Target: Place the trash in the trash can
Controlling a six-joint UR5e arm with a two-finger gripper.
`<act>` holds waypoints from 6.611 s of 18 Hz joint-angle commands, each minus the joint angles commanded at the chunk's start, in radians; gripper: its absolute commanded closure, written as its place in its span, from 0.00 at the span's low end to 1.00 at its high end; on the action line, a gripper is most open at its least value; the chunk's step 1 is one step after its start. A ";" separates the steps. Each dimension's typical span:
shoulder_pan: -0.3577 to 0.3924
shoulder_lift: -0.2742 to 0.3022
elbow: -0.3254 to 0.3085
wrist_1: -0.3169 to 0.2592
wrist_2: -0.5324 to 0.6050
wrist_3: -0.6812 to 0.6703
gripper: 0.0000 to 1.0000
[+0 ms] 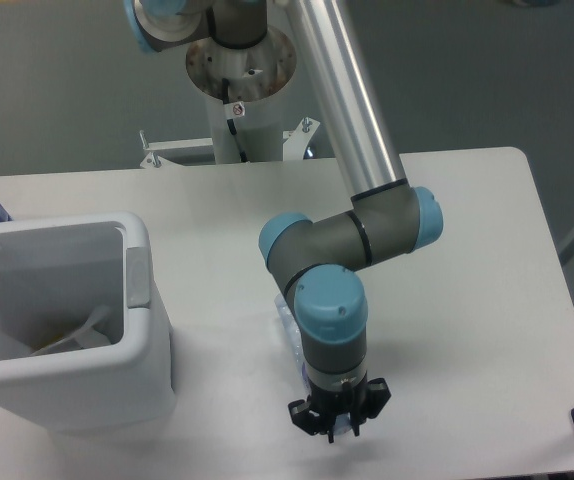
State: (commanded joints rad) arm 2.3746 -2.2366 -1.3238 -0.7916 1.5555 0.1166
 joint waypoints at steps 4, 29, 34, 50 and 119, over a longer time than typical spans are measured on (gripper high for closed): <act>0.029 0.041 0.023 0.026 -0.046 -0.037 0.63; 0.026 0.285 0.204 0.077 -0.046 -0.176 0.63; -0.018 0.341 0.193 0.077 -0.046 -0.193 0.63; -0.330 0.370 0.124 0.077 -0.046 -0.203 0.63; 0.296 0.591 -0.072 -0.515 0.072 1.098 0.00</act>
State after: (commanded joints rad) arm 2.6706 -1.6460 -1.3959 -1.3069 1.6276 1.2148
